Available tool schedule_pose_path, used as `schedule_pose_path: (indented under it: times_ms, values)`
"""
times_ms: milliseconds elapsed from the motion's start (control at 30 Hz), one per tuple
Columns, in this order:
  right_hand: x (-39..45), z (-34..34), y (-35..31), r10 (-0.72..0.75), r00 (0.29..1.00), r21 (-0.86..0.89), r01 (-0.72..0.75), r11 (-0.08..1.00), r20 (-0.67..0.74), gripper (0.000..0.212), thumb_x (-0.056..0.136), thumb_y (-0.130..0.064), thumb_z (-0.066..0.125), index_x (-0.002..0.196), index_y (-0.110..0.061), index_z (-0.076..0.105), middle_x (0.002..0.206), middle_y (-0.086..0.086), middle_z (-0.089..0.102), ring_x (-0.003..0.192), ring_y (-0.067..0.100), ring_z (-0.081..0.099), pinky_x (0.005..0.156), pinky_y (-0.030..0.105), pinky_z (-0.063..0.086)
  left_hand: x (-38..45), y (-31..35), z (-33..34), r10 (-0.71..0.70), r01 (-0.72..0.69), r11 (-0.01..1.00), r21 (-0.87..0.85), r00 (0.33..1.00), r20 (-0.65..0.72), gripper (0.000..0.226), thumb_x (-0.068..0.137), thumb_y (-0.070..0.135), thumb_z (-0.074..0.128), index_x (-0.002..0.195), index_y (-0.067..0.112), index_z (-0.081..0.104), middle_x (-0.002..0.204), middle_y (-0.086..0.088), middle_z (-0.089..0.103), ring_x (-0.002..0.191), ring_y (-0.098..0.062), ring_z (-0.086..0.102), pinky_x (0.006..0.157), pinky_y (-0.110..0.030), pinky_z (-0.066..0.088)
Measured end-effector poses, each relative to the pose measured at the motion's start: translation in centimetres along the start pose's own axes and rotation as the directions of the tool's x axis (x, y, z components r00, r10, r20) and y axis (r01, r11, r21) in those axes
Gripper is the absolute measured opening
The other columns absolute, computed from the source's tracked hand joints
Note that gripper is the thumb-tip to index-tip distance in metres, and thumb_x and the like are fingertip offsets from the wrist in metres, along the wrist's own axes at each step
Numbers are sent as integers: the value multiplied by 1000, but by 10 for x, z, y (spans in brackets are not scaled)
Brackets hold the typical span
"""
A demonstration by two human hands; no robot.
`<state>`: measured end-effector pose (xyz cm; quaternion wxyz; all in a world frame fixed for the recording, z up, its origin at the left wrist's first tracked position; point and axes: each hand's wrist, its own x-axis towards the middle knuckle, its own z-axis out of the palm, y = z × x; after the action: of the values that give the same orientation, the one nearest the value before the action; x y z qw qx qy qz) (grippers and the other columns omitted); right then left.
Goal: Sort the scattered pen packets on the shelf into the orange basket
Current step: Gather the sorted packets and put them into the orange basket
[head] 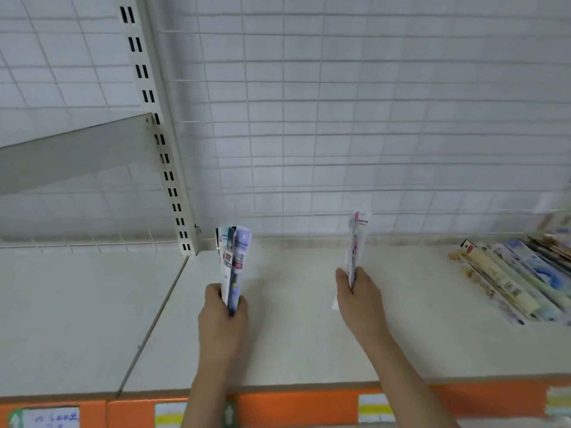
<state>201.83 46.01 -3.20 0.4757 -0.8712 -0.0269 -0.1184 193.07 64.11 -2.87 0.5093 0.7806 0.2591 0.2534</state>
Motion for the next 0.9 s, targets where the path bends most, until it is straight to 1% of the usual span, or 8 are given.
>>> schedule_pose_path:
  times_ms: [133,267,433,567,633,700,800,900]
  values:
    - [11,-55,23,-182,982,-223,164,961,-59,32,97,-30,43,82,-4,54,83,11,55,80,26,49,71,33,38,-32,22,28,-41,34,998,-51,990,-136,9,91,10,49,89,11,40,70,-13,62,67,-31,65,64,-45,51]
    - [20,-145,64,-167,985,-140,159,977,-48,32,98,-32,40,85,-6,54,82,9,54,72,25,50,63,31,35,-83,64,87,-26,19,999,-44,988,-155,15,92,15,52,90,8,40,64,-9,55,58,-31,53,53,-36,40]
    - [33,-225,103,-114,993,-68,111,991,-37,37,96,-29,48,64,-9,47,56,-1,49,53,17,50,45,22,28,-139,107,149,30,-31,999,-10,996,-79,17,89,23,59,83,13,47,61,0,51,57,-16,51,49,-25,35]
    - [45,-268,121,-126,992,-91,125,988,0,34,93,-27,53,67,-6,51,55,1,50,51,19,51,39,17,30,-158,122,173,2,-1,1000,18,998,-66,30,91,23,56,65,20,40,57,-6,49,55,-30,50,56,-40,45]
    - [56,-285,126,-145,989,-113,145,983,5,26,94,-26,53,75,-9,47,56,-4,43,51,17,47,37,18,32,-160,133,181,-30,30,1000,2,998,-62,29,92,23,53,66,17,42,60,-11,51,56,-32,51,55,-42,49]
    - [69,-299,128,-165,986,-130,162,978,-12,18,94,-25,53,92,-8,49,60,-6,43,50,11,45,38,17,29,-160,142,190,-28,27,999,-26,999,-38,26,94,23,50,71,13,43,64,-13,51,53,-28,48,47,-35,47]
    - [82,-315,133,-171,984,-93,167,982,-44,23,93,-23,54,108,-6,53,70,-3,51,57,7,50,44,18,36,-157,150,201,18,-19,999,-44,1000,-10,26,95,24,47,79,5,44,68,-15,51,52,-26,47,41,-28,41]
    - [88,-328,136,-178,984,-113,174,978,-27,18,94,-24,53,85,-9,53,59,-4,45,50,9,45,39,16,32,-152,151,213,28,-28,998,-61,1000,-7,28,96,24,46,75,6,41,67,-12,48,55,-25,48,42,-24,34]
